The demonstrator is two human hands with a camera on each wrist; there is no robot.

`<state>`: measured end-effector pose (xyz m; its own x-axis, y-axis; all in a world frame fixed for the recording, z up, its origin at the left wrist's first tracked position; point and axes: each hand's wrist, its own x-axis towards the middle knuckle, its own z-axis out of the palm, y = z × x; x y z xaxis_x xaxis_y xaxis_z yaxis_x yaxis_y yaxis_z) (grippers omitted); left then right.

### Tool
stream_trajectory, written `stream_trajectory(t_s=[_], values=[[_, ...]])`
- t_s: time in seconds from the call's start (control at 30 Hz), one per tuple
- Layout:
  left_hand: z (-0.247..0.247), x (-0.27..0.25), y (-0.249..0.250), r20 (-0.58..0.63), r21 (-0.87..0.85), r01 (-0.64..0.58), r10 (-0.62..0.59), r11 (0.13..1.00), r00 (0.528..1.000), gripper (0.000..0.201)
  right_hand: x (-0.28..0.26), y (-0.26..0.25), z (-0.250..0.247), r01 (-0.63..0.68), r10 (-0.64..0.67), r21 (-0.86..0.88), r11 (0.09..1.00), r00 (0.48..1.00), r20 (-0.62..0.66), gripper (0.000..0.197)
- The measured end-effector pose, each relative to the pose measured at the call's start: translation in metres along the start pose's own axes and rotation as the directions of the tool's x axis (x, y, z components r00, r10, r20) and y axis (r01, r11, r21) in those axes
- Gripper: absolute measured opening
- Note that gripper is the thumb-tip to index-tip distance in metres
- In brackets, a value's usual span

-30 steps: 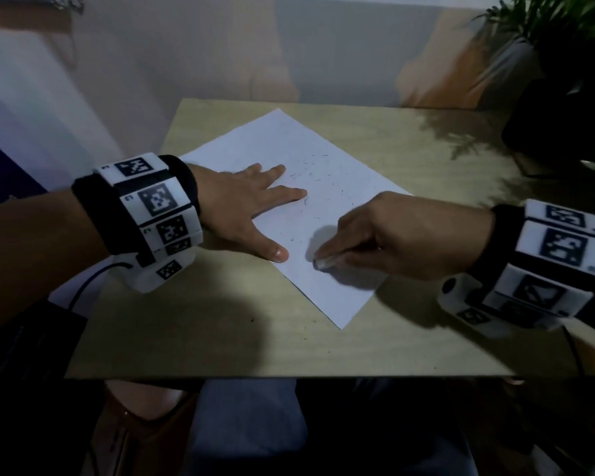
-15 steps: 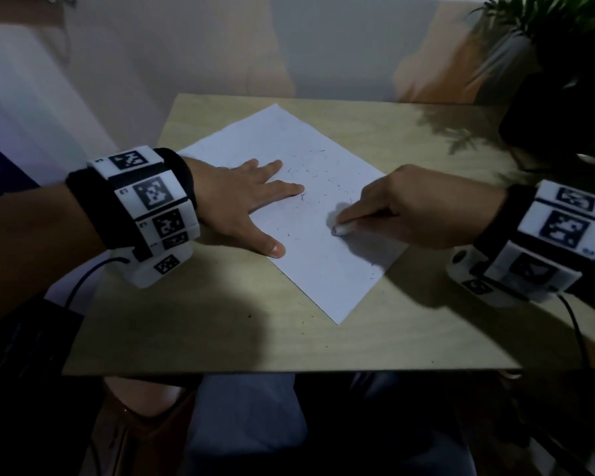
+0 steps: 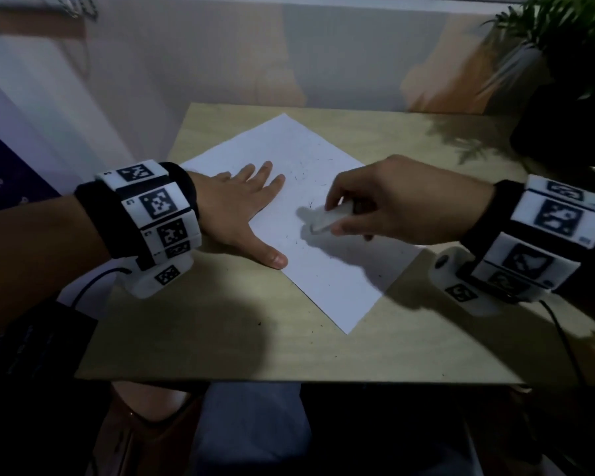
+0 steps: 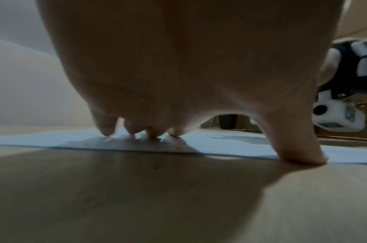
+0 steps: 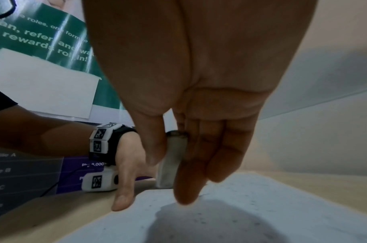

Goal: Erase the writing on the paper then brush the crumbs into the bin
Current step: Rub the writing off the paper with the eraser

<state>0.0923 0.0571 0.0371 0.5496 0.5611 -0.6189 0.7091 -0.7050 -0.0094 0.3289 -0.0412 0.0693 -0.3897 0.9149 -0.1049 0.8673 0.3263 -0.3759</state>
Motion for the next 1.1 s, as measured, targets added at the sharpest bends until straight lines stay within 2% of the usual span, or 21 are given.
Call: stream_trajectory(t_s=[0.17, 0.3, 0.47, 0.57, 0.63, 0.77, 0.83, 0.93, 1.07, 1.1], values=[[-0.001, 0.0, 0.001, 0.012, -0.002, 0.023, -0.023, 1.0, 1.0, 0.142, 0.038, -0.006, 0.011, 0.015, -0.013, -0.046, 0.999, 0.999, 0.037, 0.027], [-0.003, 0.0, 0.002, 0.02, -0.007, 0.03, -0.03, 1.0, 0.999, 0.142, 0.054, 0.008, 0.008, -0.084, 0.085, -0.203, 0.976, 0.996, -0.006, 0.029], [-0.001, 0.0, 0.002, 0.012, 0.0, 0.036, -0.036, 0.999, 0.999, 0.145, 0.045, -0.018, 0.025, 0.035, -0.038, -0.218, 0.975, 0.999, -0.009, 0.042], [-0.002, -0.001, 0.003, 0.012, 0.0, 0.043, -0.043, 0.999, 0.999, 0.142, 0.053, -0.011, 0.016, -0.1, 0.089, -0.198, 0.975, 0.994, -0.064, 0.046], [-0.003, -0.001, 0.005, 0.009, 0.005, 0.045, -0.045, 0.999, 0.999, 0.142, 0.055, -0.011, 0.015, -0.136, 0.117, -0.218, 0.967, 0.989, -0.095, 0.044], [-0.002, -0.002, 0.005, 0.005, 0.006, 0.047, -0.047, 0.999, 0.999, 0.141, 0.042, -0.032, 0.031, 0.019, -0.017, -0.2, 0.98, 1.0, 0.01, 0.048], [-0.002, -0.001, 0.004, 0.005, 0.008, 0.047, -0.047, 0.999, 0.999, 0.142, 0.046, -0.027, 0.023, -0.04, 0.042, -0.185, 0.982, 0.999, 0.005, 0.051], [-0.002, -0.001, 0.004, 0.007, 0.006, 0.052, -0.052, 0.999, 0.999, 0.142, 0.057, -0.019, 0.014, -0.147, 0.128, -0.218, 0.965, 0.987, -0.099, 0.046], [-0.001, 0.0, 0.005, -0.01, -0.003, 0.048, -0.048, 0.999, 0.999, 0.142, 0.05, -0.048, 0.034, 0.002, -0.011, -0.203, 0.979, 0.999, -0.046, 0.037], [-0.001, 0.001, 0.005, -0.015, -0.005, 0.045, -0.045, 0.999, 0.999, 0.142, 0.05, -0.051, 0.035, 0.005, -0.011, -0.181, 0.983, 0.999, -0.033, 0.036]])
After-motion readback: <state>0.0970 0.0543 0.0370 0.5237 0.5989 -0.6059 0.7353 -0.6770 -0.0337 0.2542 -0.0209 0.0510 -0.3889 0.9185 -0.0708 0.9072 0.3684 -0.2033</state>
